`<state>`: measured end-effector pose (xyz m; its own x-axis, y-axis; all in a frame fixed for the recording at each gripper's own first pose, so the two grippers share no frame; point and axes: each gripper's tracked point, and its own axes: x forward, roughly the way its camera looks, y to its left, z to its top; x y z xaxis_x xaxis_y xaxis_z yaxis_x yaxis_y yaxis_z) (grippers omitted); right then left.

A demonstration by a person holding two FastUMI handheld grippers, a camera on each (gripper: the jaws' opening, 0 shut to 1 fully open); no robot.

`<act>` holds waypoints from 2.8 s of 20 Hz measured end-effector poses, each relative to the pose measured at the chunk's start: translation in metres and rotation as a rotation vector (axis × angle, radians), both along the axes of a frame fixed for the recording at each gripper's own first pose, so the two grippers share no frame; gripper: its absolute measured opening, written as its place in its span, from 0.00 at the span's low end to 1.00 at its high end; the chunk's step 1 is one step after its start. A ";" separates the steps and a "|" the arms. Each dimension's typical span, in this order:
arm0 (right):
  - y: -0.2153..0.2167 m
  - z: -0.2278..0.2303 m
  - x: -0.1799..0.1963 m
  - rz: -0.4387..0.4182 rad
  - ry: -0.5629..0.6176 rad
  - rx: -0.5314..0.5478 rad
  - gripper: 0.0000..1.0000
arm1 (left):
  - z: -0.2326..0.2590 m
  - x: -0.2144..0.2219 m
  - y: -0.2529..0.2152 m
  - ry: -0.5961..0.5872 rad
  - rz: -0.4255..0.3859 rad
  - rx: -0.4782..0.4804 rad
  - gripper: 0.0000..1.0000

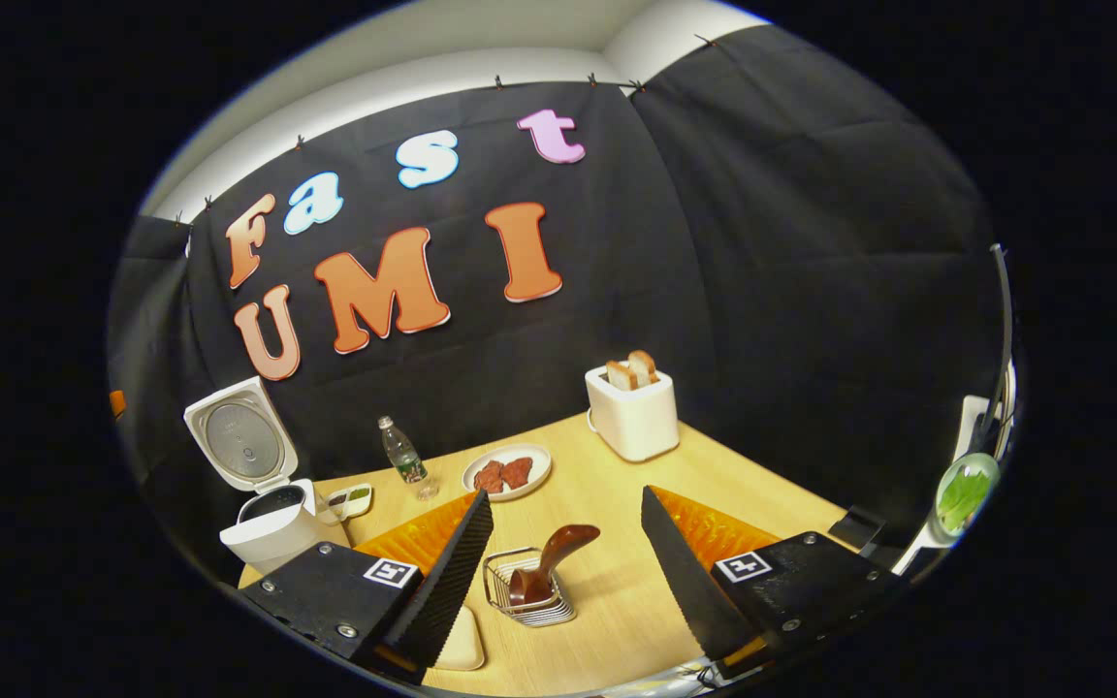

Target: Close the left gripper, press the button to open the rice cooker; take a wooden spoon from the chopstick holder with the right hand, scoop a spoonful of rice and pour it into the rice cooker, then put the wooden spoon back into the chopstick holder.

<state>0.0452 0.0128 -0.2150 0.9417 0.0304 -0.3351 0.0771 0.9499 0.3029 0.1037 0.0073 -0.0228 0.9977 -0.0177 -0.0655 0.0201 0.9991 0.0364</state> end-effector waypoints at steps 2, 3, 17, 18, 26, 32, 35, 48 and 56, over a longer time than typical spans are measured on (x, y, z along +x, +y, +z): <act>0.006 -0.020 0.005 0.001 0.040 0.033 0.96 | -0.004 -0.005 0.006 0.015 0.004 -0.014 0.40; 0.007 -0.030 0.007 0.000 0.059 0.046 0.96 | -0.007 -0.006 0.008 0.018 0.006 -0.016 0.51; 0.027 -0.096 0.049 -0.036 0.184 0.294 0.65 | -0.010 -0.034 0.059 0.012 0.092 -0.011 0.99; 0.029 -0.099 0.050 -0.036 0.194 0.312 0.61 | -0.011 -0.034 0.061 0.021 0.099 -0.014 0.99; 0.043 -0.097 0.054 -0.042 0.218 0.361 0.19 | -0.020 -0.042 0.078 0.051 0.135 -0.015 0.99; 0.043 -0.047 0.055 -0.015 0.161 0.263 0.10 | -0.020 -0.048 0.078 0.049 0.114 -0.051 0.99; 0.049 -0.009 0.048 0.007 0.099 0.196 0.10 | -0.022 -0.051 0.077 0.057 0.094 -0.044 0.99; 0.179 0.027 -0.015 0.320 0.040 -0.051 0.11 | -0.016 -0.057 0.079 0.040 0.078 -0.015 0.99; 0.208 -0.034 -0.035 0.382 0.121 -0.286 0.10 | -0.026 -0.067 0.085 0.049 0.101 -0.036 0.99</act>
<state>0.0106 0.2210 -0.2487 0.8350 0.2564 -0.4868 -0.2742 0.9610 0.0357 0.0371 0.0923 -0.0490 0.9901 0.0797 -0.1158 -0.0800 0.9968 0.0018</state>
